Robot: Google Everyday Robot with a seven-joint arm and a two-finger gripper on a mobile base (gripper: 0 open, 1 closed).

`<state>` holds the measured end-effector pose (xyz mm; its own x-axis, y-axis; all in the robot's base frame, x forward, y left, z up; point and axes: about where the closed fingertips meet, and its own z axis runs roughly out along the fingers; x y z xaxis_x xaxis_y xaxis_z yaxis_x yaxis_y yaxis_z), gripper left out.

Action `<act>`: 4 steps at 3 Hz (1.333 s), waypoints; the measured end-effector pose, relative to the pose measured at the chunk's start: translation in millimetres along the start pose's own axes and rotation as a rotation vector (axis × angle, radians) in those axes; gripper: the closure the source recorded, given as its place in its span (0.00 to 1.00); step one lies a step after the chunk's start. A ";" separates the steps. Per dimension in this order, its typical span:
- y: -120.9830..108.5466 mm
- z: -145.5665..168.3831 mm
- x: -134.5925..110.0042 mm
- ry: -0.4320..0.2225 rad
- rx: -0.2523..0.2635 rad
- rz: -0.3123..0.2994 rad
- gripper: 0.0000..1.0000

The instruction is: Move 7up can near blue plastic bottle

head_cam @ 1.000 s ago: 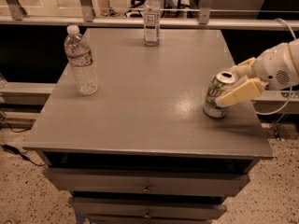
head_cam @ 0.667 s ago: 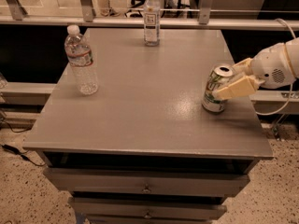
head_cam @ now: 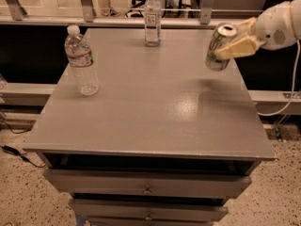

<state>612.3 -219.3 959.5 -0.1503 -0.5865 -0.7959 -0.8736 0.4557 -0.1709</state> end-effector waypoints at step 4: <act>-67.1 98.2 -33.9 -0.117 0.052 0.012 1.00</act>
Offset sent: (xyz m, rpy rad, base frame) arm 0.0088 -0.0048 0.0303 0.0014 -0.0656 -0.0111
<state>721.5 -164.2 941.0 -0.1029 -0.4998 -0.8600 -0.8466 0.4979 -0.1881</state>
